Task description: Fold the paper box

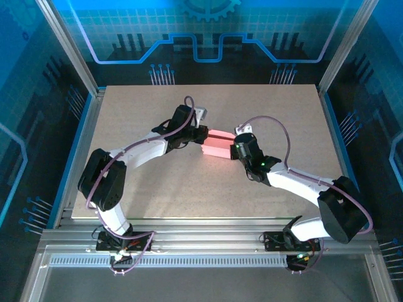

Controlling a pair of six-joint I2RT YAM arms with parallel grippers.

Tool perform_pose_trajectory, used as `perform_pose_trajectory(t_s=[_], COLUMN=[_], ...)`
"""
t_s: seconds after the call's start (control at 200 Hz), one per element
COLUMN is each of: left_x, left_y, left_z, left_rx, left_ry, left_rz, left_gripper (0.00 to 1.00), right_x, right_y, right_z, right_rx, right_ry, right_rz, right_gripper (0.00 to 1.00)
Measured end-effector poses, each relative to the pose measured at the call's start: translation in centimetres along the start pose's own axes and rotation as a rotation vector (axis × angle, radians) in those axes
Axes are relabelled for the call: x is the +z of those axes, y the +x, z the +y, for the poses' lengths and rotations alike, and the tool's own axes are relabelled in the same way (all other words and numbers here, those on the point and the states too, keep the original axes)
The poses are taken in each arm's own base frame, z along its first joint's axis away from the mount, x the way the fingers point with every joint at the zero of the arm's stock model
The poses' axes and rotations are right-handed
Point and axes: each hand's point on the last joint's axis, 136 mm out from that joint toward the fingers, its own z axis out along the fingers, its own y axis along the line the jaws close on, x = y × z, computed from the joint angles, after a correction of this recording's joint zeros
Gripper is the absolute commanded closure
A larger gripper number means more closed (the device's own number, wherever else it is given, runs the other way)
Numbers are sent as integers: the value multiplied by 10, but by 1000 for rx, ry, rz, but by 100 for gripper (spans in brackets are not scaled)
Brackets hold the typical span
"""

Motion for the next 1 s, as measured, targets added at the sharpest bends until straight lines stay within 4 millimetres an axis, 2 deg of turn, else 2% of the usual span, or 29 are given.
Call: perform_pose_trajectory(t_s=[0.15,0.275,0.425,0.58,0.861,1.001], left_x=[-2,-4,-5,-9,-15,-19], left_y=[-7,-10,-8,-1,-1,-6], left_z=[0,0,1,4,12,13], left_rx=[3,11,56,101,126,115], left_ry=[-6,-8,-19,-45,-95,-101], left_rz=[-30,-43,-36,-1,39,44], left_gripper=[82,71,60,52,51,50], right_x=[0,0,-1,-1,5,9], right_y=[-2,-2,-1,0,7,4], right_z=[1,1,6,9,11,14], right_rx=[-4,-7,-16,-22,-20,-7], right_ry=[-3,-6,-21,-34,-31,-27], right_rz=[-8,-8,-5,-1,23,37], right_gripper=[98,98,98,98,98,98])
